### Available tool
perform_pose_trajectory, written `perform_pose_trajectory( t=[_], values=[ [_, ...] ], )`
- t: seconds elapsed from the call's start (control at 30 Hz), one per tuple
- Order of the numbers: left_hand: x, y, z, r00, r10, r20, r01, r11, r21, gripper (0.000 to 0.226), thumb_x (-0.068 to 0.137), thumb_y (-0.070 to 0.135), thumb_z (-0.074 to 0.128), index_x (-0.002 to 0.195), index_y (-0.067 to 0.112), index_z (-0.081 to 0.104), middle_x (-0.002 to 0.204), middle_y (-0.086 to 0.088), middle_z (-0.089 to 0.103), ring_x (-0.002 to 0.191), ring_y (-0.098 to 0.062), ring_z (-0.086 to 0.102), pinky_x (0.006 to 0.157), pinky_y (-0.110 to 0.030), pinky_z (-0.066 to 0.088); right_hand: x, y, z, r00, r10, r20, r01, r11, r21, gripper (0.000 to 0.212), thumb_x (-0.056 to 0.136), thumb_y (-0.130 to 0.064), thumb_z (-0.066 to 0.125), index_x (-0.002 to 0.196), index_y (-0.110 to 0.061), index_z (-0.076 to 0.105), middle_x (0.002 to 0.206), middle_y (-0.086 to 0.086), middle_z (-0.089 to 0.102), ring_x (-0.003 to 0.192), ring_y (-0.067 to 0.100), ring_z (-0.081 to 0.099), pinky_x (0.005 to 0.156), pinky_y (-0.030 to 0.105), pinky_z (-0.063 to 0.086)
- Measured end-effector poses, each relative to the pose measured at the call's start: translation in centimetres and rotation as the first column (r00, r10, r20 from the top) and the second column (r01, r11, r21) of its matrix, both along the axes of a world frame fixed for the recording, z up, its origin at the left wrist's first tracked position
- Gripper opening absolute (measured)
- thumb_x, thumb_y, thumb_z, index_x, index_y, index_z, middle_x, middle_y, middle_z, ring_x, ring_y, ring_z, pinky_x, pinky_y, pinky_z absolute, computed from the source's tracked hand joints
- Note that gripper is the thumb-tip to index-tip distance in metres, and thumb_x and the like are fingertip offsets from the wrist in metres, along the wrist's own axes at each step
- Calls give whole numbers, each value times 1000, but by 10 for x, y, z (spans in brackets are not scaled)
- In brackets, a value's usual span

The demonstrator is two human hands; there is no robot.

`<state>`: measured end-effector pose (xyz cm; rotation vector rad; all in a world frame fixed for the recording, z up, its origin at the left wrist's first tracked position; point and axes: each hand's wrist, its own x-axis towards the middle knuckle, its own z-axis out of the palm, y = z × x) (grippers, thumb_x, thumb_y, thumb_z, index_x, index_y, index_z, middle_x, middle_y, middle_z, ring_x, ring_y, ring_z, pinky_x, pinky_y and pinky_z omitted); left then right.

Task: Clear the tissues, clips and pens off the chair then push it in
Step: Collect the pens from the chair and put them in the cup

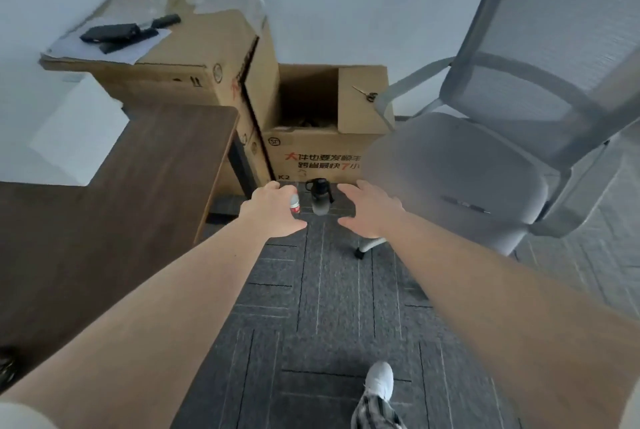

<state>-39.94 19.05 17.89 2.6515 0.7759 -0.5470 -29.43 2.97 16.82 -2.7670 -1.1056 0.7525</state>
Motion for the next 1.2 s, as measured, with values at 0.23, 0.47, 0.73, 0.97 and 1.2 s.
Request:
perform_pose_trajectory(
  t=[0.23, 0.47, 0.73, 0.97, 1.2],
  values=[
    [133, -71, -35, 972, -222, -76, 220, 975, -27, 80, 75, 57, 64, 142, 27, 34, 144, -4, 37, 132, -32, 38, 104, -54, 40, 105, -96, -33, 978, -206, -41, 202, 976, -80, 51, 94, -39, 47, 141, -19, 40, 142, 6, 42, 129, 30, 41, 96, 36, 37],
    [232, -122, -68, 946, -313, -81, 309, 949, -57, 66, 81, 51, 62, 137, 23, 41, 144, -5, 36, 133, -32, 34, 103, -51, 41, 183, -152, -55, 929, -358, -96, 351, 933, -78, 53, 92, -35, 54, 141, -24, 37, 140, 7, 43, 131, 31, 40, 100, 47, 37],
    [319, -136, -109, 902, -403, -155, 403, 915, -37, 56, 88, 53, 51, 136, 25, 45, 148, -3, 31, 136, -30, 32, 104, -47, 41, 240, -180, -107, 919, -387, -69, 365, 906, -215, 40, 92, -23, 50, 131, -21, 42, 126, 9, 49, 121, 33, 45, 90, 44, 37],
    [404, -123, -169, 880, -440, -180, 438, 897, -56, 44, 92, 47, 47, 130, 24, 50, 153, -3, 26, 134, -34, 35, 102, -46, 42, 296, -168, -162, 857, -507, -88, 467, 839, -279, 33, 83, -4, 51, 114, -14, 48, 114, 10, 53, 114, 32, 48, 81, 40, 35],
    [438, -119, -224, 873, -445, -199, 445, 894, -48, 43, 94, 38, 48, 134, 22, 42, 145, -7, 32, 127, -36, 40, 96, -46, 45, 317, -154, -215, 829, -543, -134, 485, 817, -312, 45, 80, 2, 49, 123, -14, 45, 120, 10, 48, 116, 30, 44, 87, 39, 37]
  ],
)
